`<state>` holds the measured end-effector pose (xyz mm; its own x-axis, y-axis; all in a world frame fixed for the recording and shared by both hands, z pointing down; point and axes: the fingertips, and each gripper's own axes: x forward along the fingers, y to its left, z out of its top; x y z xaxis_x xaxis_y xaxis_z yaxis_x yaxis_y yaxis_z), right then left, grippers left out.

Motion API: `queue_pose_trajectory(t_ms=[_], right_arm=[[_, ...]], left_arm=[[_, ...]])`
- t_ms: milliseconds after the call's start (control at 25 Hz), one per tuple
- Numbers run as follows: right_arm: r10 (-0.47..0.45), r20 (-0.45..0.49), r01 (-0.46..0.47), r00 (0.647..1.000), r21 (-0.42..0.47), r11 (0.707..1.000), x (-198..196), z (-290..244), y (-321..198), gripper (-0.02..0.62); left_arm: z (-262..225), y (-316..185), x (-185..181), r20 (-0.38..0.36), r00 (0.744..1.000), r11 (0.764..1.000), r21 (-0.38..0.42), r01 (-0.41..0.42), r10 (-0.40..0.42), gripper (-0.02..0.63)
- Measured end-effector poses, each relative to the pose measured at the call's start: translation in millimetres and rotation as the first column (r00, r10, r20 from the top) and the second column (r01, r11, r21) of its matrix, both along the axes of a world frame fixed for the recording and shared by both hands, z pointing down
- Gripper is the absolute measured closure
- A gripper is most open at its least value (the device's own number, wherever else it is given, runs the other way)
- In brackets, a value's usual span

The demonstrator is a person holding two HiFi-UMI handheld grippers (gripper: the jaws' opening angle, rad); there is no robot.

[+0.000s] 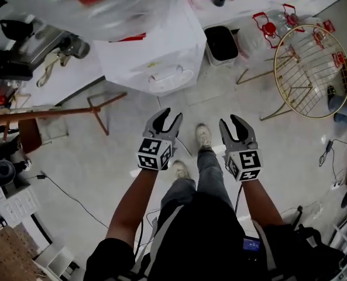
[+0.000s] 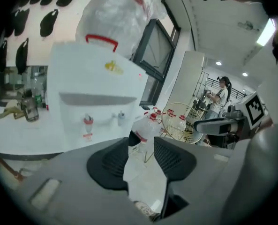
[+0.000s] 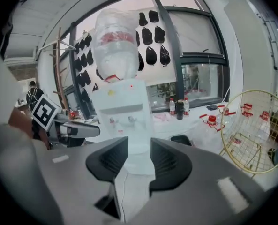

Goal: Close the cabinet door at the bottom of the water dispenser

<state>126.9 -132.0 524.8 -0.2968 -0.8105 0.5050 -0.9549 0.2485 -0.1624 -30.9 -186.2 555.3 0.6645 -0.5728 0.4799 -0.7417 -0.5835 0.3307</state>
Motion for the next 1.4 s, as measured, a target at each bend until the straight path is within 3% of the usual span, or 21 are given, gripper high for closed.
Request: queue_pose_trajectory(t_ms=[240,520,960,1400], right_arm=[[-0.055,0.005,0.054,0.998,0.102,0.993,-40.1,-86.9,6.1,0.463],[-0.098,0.024,0.092,0.995,0.178,0.98,-71.4,-161.1,16.9,0.48],[-0.167,0.068,0.136,0.984,0.329,0.935,-110.4,-244.2,28.0,0.551],[-0.258,0.112,0.199,0.96,0.38,0.903,-148.2,-283.8,48.2,0.591]], left_arm=[[-102.8,19.4,-40.2,-0.043,0.999,0.993,0.113,0.031,-0.026,0.435],[-191.3,43.1,-93.2,-0.094,0.991,0.979,0.174,0.11,-0.095,0.437],[-277.9,65.1,-126.9,-0.107,0.988,0.937,0.322,0.139,-0.11,0.47],[-330.9,86.9,-151.1,-0.16,0.975,0.9,0.385,0.204,-0.153,0.529]])
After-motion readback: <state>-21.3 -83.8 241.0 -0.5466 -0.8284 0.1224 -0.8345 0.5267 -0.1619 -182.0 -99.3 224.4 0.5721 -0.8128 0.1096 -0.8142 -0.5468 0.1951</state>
